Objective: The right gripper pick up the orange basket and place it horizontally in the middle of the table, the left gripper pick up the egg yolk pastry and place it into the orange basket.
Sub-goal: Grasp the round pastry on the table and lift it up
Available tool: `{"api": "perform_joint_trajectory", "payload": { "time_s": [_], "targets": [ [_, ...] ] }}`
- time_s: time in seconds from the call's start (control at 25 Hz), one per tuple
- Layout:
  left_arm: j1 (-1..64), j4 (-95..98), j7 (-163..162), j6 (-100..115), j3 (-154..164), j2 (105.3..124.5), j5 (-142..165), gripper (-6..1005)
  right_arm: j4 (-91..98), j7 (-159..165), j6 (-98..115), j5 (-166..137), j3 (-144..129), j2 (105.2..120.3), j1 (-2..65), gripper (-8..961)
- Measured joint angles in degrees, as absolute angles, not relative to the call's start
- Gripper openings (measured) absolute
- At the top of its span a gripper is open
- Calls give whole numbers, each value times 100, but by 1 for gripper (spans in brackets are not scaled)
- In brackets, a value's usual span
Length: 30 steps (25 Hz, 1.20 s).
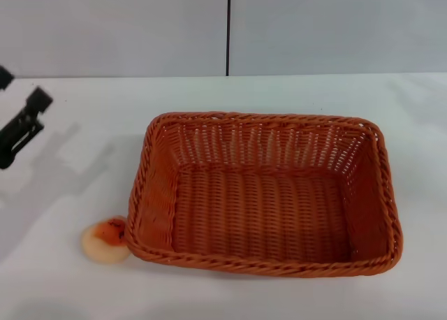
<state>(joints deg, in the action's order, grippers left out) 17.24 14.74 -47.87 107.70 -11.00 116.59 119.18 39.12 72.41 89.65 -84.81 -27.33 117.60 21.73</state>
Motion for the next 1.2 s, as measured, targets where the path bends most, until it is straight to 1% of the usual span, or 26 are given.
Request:
{"api": "perform_joint_trajectory", "payload": {
  "time_s": [0.08,0.16,0.36,0.6,1.04,1.2],
  "targets": [
    [1688,1710,-5013,10762,-901,11620,11917,859,3743,7027,8956,-8172,-2468,11820,1963,404],
    [1537,2087,-5241,10730,-493,11586,11920,858,3489,6883,8953,-7894,-2151,11847,1795,404],
    [1313,2375,-5293,10601,195,11540,11929,855,3052,6702,8957,-7696,-1598,11828,1621,405],
    [1095,2443,-5445,10211,1016,11473,11999,851,2778,6559,8921,-7694,-1355,11829,1702,405],
    [1037,2458,-5451,9777,1055,11591,12643,843,2456,6215,8876,-7811,-1418,11823,1992,404],
    [1120,2407,-5460,9581,1073,11683,12909,840,2450,6213,8717,-7891,-1418,11823,2060,405]
  ]
}}
